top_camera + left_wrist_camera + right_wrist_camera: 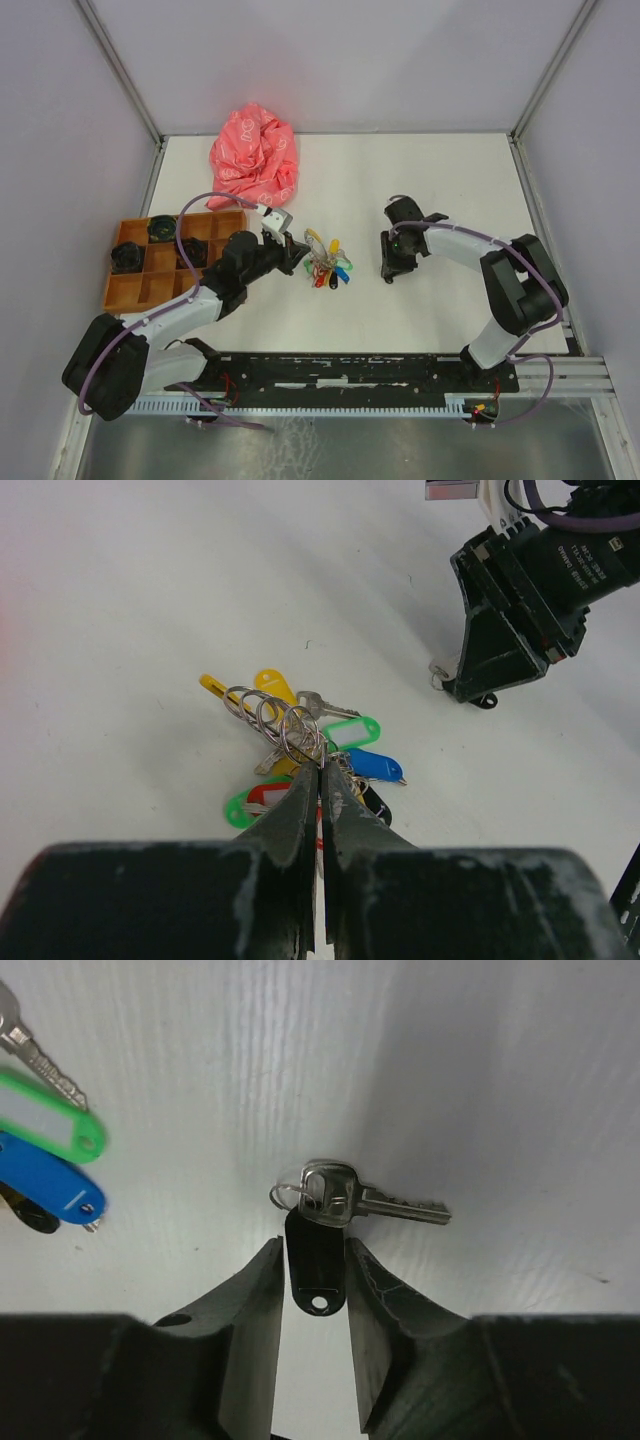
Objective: Put the keys on the keyring
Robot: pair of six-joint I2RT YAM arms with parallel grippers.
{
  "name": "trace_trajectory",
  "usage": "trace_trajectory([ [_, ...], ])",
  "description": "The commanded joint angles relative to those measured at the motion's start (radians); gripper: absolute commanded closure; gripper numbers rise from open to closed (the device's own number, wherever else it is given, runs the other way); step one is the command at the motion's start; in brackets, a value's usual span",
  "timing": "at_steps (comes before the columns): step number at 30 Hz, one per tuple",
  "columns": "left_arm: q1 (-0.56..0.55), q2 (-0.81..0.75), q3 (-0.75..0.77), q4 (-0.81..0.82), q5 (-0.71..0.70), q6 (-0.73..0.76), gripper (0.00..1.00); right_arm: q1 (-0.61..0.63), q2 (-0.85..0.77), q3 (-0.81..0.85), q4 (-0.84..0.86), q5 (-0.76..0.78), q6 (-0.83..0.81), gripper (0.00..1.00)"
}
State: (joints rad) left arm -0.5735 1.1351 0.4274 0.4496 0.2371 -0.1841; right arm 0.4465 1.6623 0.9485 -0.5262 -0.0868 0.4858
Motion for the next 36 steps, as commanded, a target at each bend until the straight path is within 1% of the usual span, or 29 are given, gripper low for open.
trace_trajectory([
  [1, -0.003, -0.036, 0.032, 0.026, 0.002, 0.056, 0.97, 0.049, -0.034, 0.043, 0.018, 0.015, 0.018, 0.58],
  [7, -0.003, -0.032, 0.033, 0.024, 0.009, 0.060, 0.97, 0.050, -0.026, 0.157, -0.099, 0.015, -0.185, 0.40],
  [11, -0.002, -0.036, 0.033, 0.017, 0.006, 0.069, 0.97, 0.035, 0.024, 0.225, -0.102, 0.002, -0.255, 0.34],
  [16, -0.002, -0.041, 0.032, 0.013, -0.002, 0.077, 0.97, 0.008, 0.112, 0.277, -0.098, -0.048, -0.302, 0.32],
  [22, -0.002, -0.035, 0.034, 0.012, 0.001, 0.081, 0.97, 0.006, 0.149, 0.248, -0.087, -0.106, -0.310, 0.31],
  [29, -0.002, -0.033, 0.036, 0.012, 0.010, 0.082, 0.97, 0.010, 0.108, 0.152, -0.092, -0.187, -0.272, 0.32],
  [33, -0.002, -0.028, 0.038, 0.014, 0.019, 0.080, 0.97, 0.025, 0.080, 0.117, -0.100, -0.218, -0.262, 0.35],
  [36, -0.002, -0.024, 0.039, 0.014, 0.020, 0.079, 0.97, 0.043, 0.057, 0.104, -0.100, -0.228, -0.246, 0.40],
])
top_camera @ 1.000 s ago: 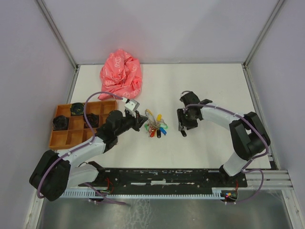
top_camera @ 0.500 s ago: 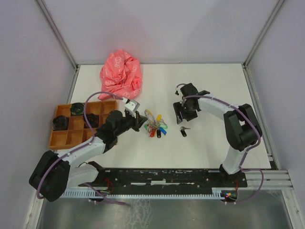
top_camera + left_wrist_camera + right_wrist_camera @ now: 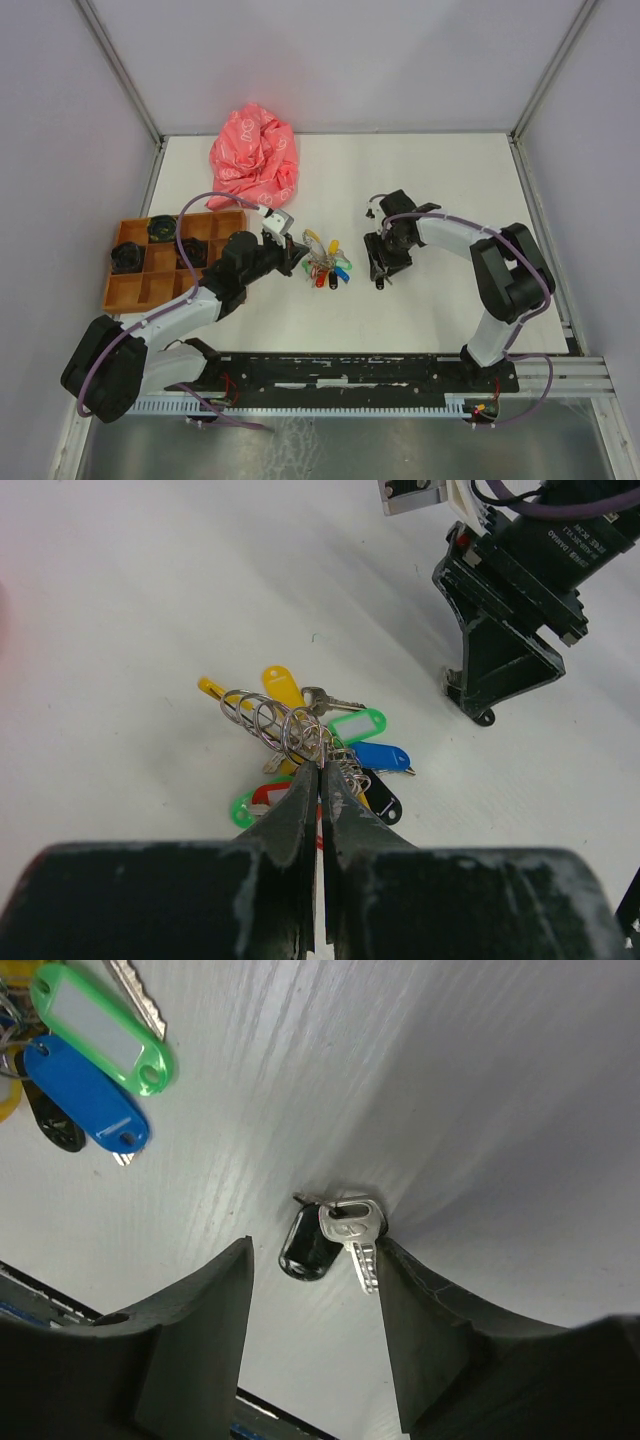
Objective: Put the keys on the keyring
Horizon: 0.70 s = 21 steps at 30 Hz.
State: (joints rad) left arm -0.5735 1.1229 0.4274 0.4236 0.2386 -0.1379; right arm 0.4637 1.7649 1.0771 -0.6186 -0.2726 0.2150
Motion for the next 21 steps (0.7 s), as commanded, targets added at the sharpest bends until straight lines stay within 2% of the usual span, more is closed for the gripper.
trace_trajectory([
  [1, -0.002, -0.011, 0.038, 0.040, 0.019, 0.032, 0.97, 0.036, -0.052, -0.028, -0.007, -0.041, 0.033, 0.41],
  [7, -0.002, 0.002, 0.042, 0.043, 0.025, 0.032, 0.97, 0.084, -0.078, -0.020, -0.014, -0.035, 0.044, 0.47],
  [14, -0.002, 0.005, 0.042, 0.038, 0.021, 0.039, 0.97, 0.089, -0.091, 0.059, -0.077, 0.122, -0.032, 0.55],
  [16, -0.002, 0.005, 0.041, 0.038, 0.022, 0.041, 0.97, 0.085, -0.076, 0.081, -0.081, 0.148, -0.058, 0.60],
  [21, -0.002, 0.005, 0.043, 0.031, 0.024, 0.048, 0.97, 0.050, -0.019, 0.127, -0.071, 0.092, -0.094, 0.64],
])
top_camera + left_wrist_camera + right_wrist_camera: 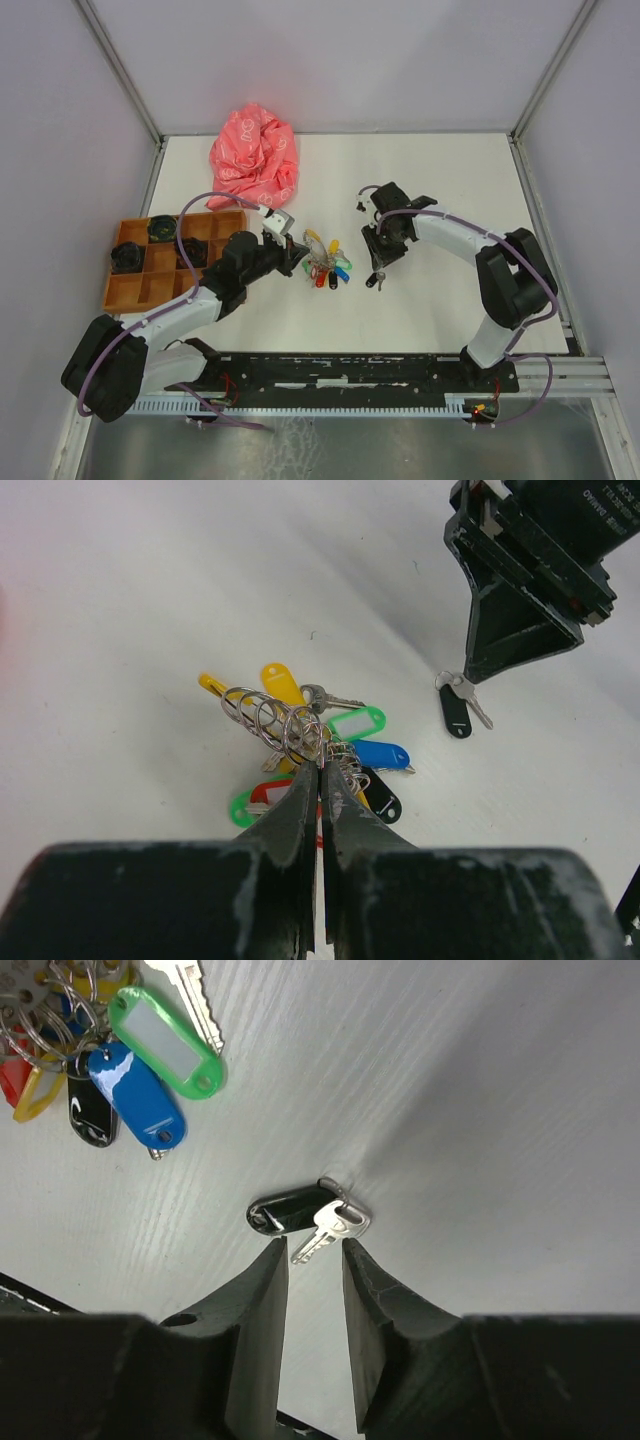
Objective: Put the keys on the keyring
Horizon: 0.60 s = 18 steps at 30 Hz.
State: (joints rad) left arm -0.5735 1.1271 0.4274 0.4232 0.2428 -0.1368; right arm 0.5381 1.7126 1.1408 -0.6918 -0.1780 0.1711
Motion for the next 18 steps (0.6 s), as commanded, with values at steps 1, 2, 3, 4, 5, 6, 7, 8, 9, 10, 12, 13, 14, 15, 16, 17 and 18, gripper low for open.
trace_trajectory([
  [1, -0.002, 0.000, 0.043, 0.030, 0.019, 0.046, 0.97, -0.030, 0.047, 0.070, 0.002, -0.013, -0.055, 0.64],
  [2, -0.002, 0.000, 0.043, 0.029, 0.020, 0.047, 0.97, -0.033, 0.060, 0.075, 0.004, -0.024, -0.062, 0.65],
  [3, -0.002, 0.002, 0.043, 0.029, 0.021, 0.048, 0.97, -0.035, 0.071, 0.078, 0.008, -0.035, -0.066, 0.66],
  [4, -0.002, 0.002, 0.043, 0.029, 0.021, 0.047, 0.97, -0.035, 0.081, 0.077, 0.014, -0.044, -0.065, 0.66],
  [5, -0.002, 0.003, 0.044, 0.029, 0.022, 0.048, 0.97, -0.037, 0.087, 0.077, 0.023, -0.056, -0.064, 0.66],
  [6, -0.002, 0.004, 0.045, 0.029, 0.022, 0.047, 0.97, -0.038, 0.095, 0.077, 0.027, -0.064, -0.064, 0.66],
  [7, -0.002, 0.005, 0.045, 0.029, 0.023, 0.048, 0.97, -0.037, 0.102, 0.077, 0.029, -0.071, -0.064, 0.66],
  [8, -0.002, 0.005, 0.045, 0.029, 0.024, 0.048, 0.97, -0.037, 0.109, 0.077, 0.031, -0.076, -0.065, 0.67],
  [9, -0.001, 0.005, 0.045, 0.029, 0.024, 0.049, 0.97, -0.037, 0.112, 0.076, 0.035, -0.079, -0.066, 0.67],
  [10, -0.002, 0.005, 0.044, 0.029, 0.024, 0.048, 0.97, -0.036, 0.114, 0.075, 0.039, -0.080, -0.066, 0.68],
  [12, -0.002, 0.005, 0.046, 0.029, 0.027, 0.049, 0.97, -0.037, 0.117, 0.072, 0.046, -0.085, -0.066, 0.69],
  [13, -0.002, 0.005, 0.046, 0.029, 0.027, 0.048, 0.97, -0.037, 0.119, 0.072, 0.048, -0.088, -0.067, 0.70],
  [14, -0.001, 0.005, 0.045, 0.029, 0.027, 0.048, 0.97, -0.039, 0.121, 0.073, 0.049, -0.092, -0.067, 0.72],
  [15, -0.002, 0.005, 0.046, 0.029, 0.027, 0.048, 0.97, -0.038, 0.124, 0.073, 0.048, -0.093, -0.069, 0.74],
  [16, -0.002, 0.005, 0.046, 0.029, 0.027, 0.047, 0.97, -0.038, 0.127, 0.073, 0.049, -0.091, -0.069, 0.75],
  [17, -0.002, 0.004, 0.045, 0.029, 0.027, 0.046, 0.97, -0.039, 0.130, 0.072, 0.047, -0.091, -0.071, 0.77],
  [18, -0.001, 0.004, 0.046, 0.028, 0.027, 0.047, 0.97, -0.038, 0.131, 0.070, 0.047, -0.092, -0.072, 0.78],
])
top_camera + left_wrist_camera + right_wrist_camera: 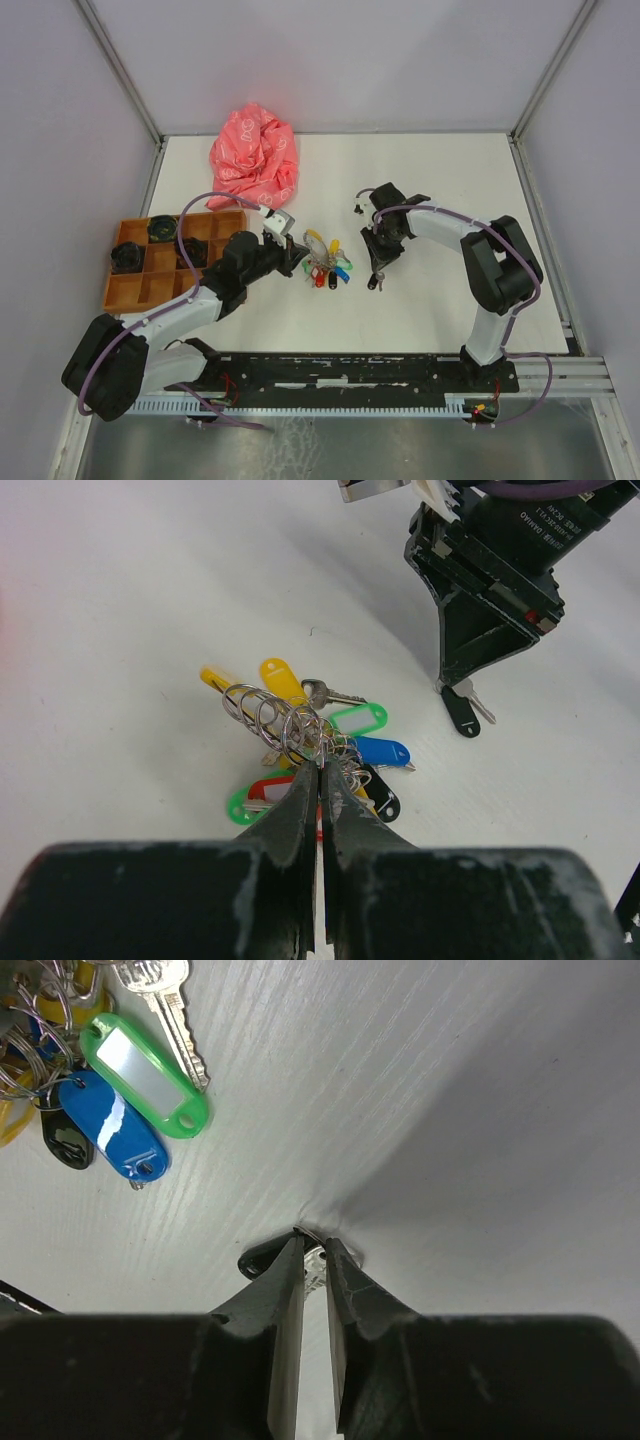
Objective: Put the keys on the keyring
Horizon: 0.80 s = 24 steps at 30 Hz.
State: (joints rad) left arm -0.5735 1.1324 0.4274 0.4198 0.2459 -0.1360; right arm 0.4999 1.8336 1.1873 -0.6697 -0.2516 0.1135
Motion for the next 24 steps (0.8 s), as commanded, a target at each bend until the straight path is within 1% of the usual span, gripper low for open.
trace_trajectory([
  [1, -0.002, -0.002, 0.046, 0.030, 0.025, 0.046, 0.97, 0.000, 0.012, 0.024, 0.024, -0.018, -0.014, 0.80],
  [3, -0.002, -0.003, 0.047, 0.030, 0.026, 0.046, 0.97, 0.000, 0.009, 0.021, 0.023, -0.021, -0.016, 0.82],
  [4, -0.002, -0.002, 0.045, 0.031, 0.025, 0.046, 0.97, -0.001, 0.009, 0.020, 0.024, -0.021, -0.016, 0.81],
  [6, -0.002, -0.001, 0.045, 0.030, 0.028, 0.046, 0.97, -0.001, 0.010, 0.017, 0.025, -0.011, -0.018, 0.73],
  [8, -0.002, 0.000, 0.046, 0.031, 0.027, 0.046, 0.97, -0.001, 0.015, 0.015, 0.030, -0.014, -0.022, 0.68],
  [11, -0.002, 0.000, 0.046, 0.031, 0.028, 0.046, 0.97, 0.000, 0.027, 0.017, 0.035, -0.028, -0.027, 0.67],
  [13, -0.002, 0.001, 0.048, 0.031, 0.029, 0.046, 0.97, -0.001, 0.030, 0.017, 0.036, -0.039, -0.030, 0.68],
  [16, -0.003, 0.002, 0.047, 0.031, 0.029, 0.045, 0.97, 0.000, 0.030, 0.014, 0.035, -0.056, -0.035, 0.71],
  [21, -0.002, 0.001, 0.047, 0.031, 0.030, 0.044, 0.97, -0.001, 0.010, 0.021, 0.006, -0.051, -0.048, 0.86],
  [24, -0.002, 0.001, 0.047, 0.031, 0.030, 0.045, 0.97, 0.000, -0.028, 0.036, -0.029, -0.003, -0.056, 0.94],
])
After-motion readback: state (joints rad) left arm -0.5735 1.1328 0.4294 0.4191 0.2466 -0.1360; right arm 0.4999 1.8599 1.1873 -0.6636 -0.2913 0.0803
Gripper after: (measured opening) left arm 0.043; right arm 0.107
